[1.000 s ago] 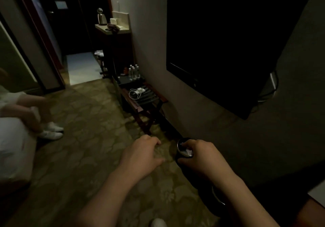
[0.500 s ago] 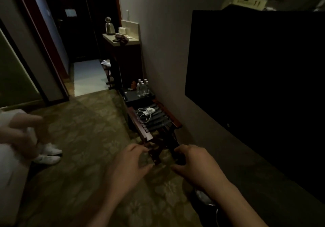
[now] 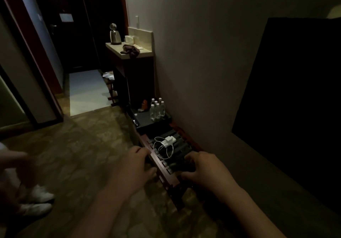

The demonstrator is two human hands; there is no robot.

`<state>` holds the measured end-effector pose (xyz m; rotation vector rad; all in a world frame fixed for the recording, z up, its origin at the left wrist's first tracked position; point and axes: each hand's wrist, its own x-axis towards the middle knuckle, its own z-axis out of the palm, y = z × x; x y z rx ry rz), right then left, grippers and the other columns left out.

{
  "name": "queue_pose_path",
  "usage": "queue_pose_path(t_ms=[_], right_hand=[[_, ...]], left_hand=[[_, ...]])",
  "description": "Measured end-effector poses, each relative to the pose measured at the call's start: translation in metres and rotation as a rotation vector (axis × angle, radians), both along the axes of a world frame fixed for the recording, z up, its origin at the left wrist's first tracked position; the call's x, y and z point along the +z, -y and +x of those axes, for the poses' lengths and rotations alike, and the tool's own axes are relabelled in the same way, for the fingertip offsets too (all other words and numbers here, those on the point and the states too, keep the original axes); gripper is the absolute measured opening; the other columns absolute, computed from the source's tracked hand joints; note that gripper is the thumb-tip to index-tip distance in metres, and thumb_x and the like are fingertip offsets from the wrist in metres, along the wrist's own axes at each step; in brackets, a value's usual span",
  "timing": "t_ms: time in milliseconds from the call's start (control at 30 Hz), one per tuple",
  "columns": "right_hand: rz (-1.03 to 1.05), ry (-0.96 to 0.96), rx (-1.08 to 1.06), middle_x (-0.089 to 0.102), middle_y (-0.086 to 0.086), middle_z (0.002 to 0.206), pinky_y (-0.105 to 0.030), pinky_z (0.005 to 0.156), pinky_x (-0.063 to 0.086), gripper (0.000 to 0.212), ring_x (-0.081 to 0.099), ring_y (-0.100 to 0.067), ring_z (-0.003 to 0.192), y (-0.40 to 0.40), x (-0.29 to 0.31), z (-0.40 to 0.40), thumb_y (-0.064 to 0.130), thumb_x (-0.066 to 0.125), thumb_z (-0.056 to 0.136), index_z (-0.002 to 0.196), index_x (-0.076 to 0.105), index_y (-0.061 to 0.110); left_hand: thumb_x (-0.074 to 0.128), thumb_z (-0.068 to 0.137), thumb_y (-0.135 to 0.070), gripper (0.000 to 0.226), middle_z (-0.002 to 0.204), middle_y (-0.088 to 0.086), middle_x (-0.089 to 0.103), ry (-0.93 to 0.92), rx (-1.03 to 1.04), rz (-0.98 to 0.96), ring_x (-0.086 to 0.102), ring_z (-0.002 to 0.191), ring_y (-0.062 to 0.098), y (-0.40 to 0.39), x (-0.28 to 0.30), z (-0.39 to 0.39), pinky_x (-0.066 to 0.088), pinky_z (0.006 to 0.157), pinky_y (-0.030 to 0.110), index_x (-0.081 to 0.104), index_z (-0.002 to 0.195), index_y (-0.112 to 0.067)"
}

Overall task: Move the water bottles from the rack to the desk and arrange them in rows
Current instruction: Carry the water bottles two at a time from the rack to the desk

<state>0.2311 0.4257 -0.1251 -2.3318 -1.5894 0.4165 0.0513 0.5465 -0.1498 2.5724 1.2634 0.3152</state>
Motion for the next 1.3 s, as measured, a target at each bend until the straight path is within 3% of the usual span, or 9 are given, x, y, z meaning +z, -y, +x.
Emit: queue_pose_path(t_ms=[167, 333, 533, 667, 1067, 1300], right_hand=[[0.006, -0.01, -0.027, 0.062, 0.004, 0.117, -0.027, 0.081, 0.051, 0.047, 0.061, -0.012, 0.102, -0.103, 0.008, 0.004, 0.043, 0.069, 0.084, 0.127, 0.058, 0.029], [0.018, -0.022, -0.062, 0.062, 0.008, 0.099, -0.021, 0.068, 0.046, 0.038, 0.059, -0.008, 0.086, -0.203, 0.002, 0.03, 0.042, 0.07, 0.082, 0.116, 0.063, 0.026], [0.058, -0.078, -0.051, 0.061, 0.005, 0.122, -0.02, 0.079, 0.047, 0.054, 0.061, -0.01, 0.104, -0.351, -0.021, 0.076, 0.043, 0.072, 0.082, 0.131, 0.056, 0.028], [0.068, -0.126, -0.053, 0.059, 0.004, 0.127, -0.025, 0.087, 0.049, 0.055, 0.058, -0.012, 0.109, -0.453, -0.017, 0.109, 0.042, 0.071, 0.083, 0.134, 0.054, 0.028], [0.005, -0.089, -0.181, 0.063, 0.004, 0.119, -0.035, 0.089, 0.053, 0.052, 0.06, -0.014, 0.106, -0.691, -0.029, 0.161, 0.042, 0.072, 0.078, 0.127, 0.059, 0.029], [0.015, -0.125, -0.428, 0.063, 0.01, 0.111, -0.033, 0.085, 0.054, 0.045, 0.06, -0.01, 0.099, -0.818, -0.054, 0.165, 0.045, 0.071, 0.075, 0.118, 0.061, 0.035]], left_hand=[[0.066, 0.083, -0.052, 0.05, 0.132, -0.01, 0.053, -0.012, -0.021, 0.056, 0.052, 0.114, 0.012, -0.115, 0.009, 0.009, 0.05, 0.09, 0.032, 0.051, 0.128, -0.037], [0.063, 0.084, -0.057, 0.052, 0.135, -0.013, 0.05, -0.051, -0.077, 0.086, 0.051, 0.118, 0.01, -0.219, -0.002, 0.037, 0.051, 0.089, 0.03, 0.049, 0.131, -0.038], [0.064, 0.083, -0.057, 0.053, 0.132, -0.012, 0.051, -0.077, -0.097, 0.135, 0.05, 0.116, 0.01, -0.36, -0.015, 0.089, 0.05, 0.087, 0.027, 0.05, 0.13, -0.036], [0.062, 0.085, -0.057, 0.057, 0.136, -0.011, 0.049, -0.127, -0.095, 0.148, 0.05, 0.118, 0.011, -0.448, -0.014, 0.125, 0.051, 0.083, 0.026, 0.046, 0.135, -0.036], [0.058, 0.085, -0.062, 0.055, 0.132, -0.014, 0.05, -0.1, -0.113, 0.114, 0.051, 0.117, 0.009, -0.685, -0.039, 0.166, 0.054, 0.08, 0.028, 0.047, 0.133, -0.038], [0.057, 0.085, -0.06, 0.052, 0.127, -0.014, 0.051, -0.059, -0.283, 0.109, 0.052, 0.114, 0.01, -0.848, -0.059, 0.196, 0.054, 0.078, 0.029, 0.047, 0.132, -0.039]])
